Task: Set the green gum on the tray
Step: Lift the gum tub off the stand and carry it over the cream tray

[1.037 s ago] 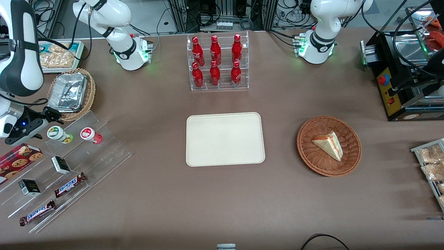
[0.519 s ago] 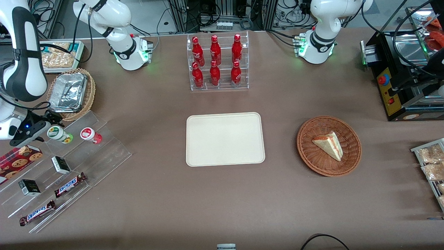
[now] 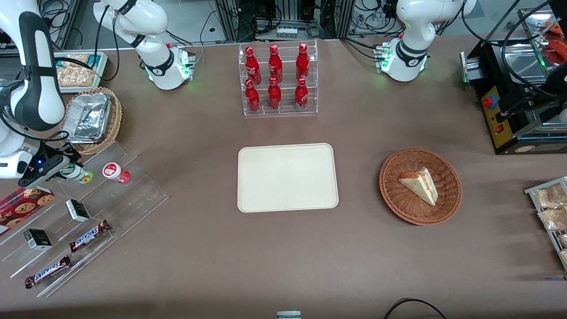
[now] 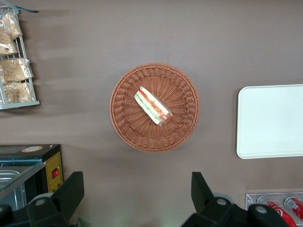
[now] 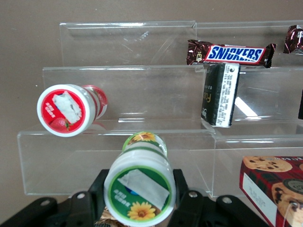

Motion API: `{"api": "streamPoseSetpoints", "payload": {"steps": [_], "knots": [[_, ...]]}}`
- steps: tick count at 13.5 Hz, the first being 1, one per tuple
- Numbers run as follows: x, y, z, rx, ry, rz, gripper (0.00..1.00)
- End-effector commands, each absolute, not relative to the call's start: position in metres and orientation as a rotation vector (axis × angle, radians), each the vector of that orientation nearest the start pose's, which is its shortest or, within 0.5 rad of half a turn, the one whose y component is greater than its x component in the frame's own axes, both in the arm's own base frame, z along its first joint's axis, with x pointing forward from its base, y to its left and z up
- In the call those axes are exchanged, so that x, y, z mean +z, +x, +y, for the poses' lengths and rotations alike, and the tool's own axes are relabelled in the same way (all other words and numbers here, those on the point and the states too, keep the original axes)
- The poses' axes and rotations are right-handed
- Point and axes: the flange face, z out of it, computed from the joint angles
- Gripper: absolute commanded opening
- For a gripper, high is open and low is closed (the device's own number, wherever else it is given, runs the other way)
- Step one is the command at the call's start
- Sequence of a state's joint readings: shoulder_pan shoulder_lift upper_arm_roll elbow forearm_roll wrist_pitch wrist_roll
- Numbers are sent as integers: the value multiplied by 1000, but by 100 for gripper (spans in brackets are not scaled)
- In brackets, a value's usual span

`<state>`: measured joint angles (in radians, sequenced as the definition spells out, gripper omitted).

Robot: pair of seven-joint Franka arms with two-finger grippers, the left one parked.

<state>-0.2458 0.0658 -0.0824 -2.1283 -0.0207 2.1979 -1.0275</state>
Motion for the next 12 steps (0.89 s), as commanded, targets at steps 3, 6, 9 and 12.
{"api": "streamPoseSetpoints", "payload": {"steps": [3, 6, 9, 12], "knots": [[413, 530, -167, 15, -2946, -1126, 0], [432, 543, -136, 38, -2938, -1120, 0], [442, 553, -83, 89, -2939, -1069, 0], [439, 558, -11, 134, -2962, -937, 0]]}}
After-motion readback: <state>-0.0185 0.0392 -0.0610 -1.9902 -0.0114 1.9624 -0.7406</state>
